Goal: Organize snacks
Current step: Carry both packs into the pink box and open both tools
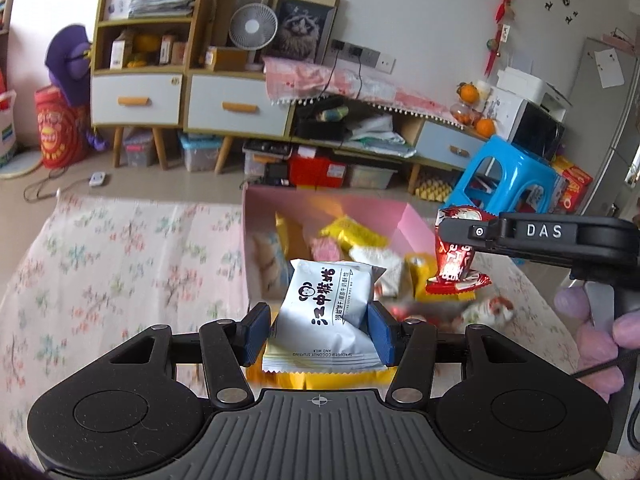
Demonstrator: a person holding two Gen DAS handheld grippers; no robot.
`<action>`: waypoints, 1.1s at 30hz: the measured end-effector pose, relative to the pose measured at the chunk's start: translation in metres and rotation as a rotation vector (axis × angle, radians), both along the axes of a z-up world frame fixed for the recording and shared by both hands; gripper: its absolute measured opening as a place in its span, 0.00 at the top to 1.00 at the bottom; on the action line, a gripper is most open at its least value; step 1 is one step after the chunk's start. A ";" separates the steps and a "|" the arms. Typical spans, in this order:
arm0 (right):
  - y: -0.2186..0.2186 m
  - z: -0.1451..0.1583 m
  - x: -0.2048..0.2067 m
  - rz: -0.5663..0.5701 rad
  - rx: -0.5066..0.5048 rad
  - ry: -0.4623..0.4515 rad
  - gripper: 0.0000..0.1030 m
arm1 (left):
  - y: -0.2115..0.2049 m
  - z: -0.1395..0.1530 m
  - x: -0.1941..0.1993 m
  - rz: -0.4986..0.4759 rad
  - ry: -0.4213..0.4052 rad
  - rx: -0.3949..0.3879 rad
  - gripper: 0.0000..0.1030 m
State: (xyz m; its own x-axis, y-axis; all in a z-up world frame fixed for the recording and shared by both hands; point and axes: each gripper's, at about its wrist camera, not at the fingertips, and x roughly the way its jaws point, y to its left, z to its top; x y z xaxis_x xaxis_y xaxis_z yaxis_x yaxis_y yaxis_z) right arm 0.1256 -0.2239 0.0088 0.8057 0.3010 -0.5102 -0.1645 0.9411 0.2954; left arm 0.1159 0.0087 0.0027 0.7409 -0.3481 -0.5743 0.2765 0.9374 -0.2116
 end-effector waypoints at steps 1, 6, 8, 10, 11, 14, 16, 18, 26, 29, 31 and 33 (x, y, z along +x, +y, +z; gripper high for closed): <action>-0.005 0.001 0.007 -0.018 0.012 -0.001 0.83 | -0.003 0.000 0.007 0.001 -0.004 0.011 0.51; -0.023 -0.003 0.037 -0.088 0.017 -0.007 0.83 | -0.025 0.000 0.052 -0.002 -0.011 0.021 0.51; -0.029 -0.007 0.049 -0.107 0.014 -0.004 0.83 | -0.034 -0.004 0.067 -0.002 -0.019 0.043 0.51; -0.034 -0.012 0.057 -0.115 0.015 0.002 0.83 | -0.043 -0.009 0.081 0.002 -0.016 0.064 0.51; -0.036 -0.015 0.061 -0.118 0.011 0.004 0.83 | -0.046 -0.012 0.088 0.008 -0.011 0.070 0.51; -0.038 -0.024 0.071 -0.122 -0.011 0.001 0.83 | -0.051 -0.019 0.104 0.028 0.006 0.079 0.51; -0.039 -0.031 0.077 -0.117 -0.021 0.000 0.83 | -0.052 -0.024 0.113 0.041 0.014 0.083 0.51; -0.040 -0.035 0.083 -0.113 -0.025 0.004 0.83 | -0.053 -0.028 0.120 0.050 0.019 0.086 0.51; -0.037 -0.040 0.090 -0.093 -0.066 -0.008 0.80 | -0.053 -0.041 0.136 0.073 0.025 0.090 0.50; -0.038 -0.041 0.091 -0.106 -0.068 -0.007 0.74 | -0.053 -0.042 0.136 0.071 0.021 0.087 0.48; -0.040 -0.039 0.091 -0.110 -0.055 -0.003 0.63 | -0.053 -0.042 0.137 0.070 0.025 0.085 0.37; -0.041 -0.038 0.090 -0.114 -0.053 -0.009 0.55 | -0.052 -0.041 0.135 0.068 0.015 0.084 0.32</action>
State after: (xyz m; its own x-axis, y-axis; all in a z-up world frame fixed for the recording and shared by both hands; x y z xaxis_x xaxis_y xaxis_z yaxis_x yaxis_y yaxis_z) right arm 0.2157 -0.2648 -0.0289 0.8375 0.1803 -0.5159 -0.0580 0.9680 0.2441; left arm 0.2514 -0.0438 -0.0386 0.7524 -0.2475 -0.6104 0.2092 0.9685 -0.1348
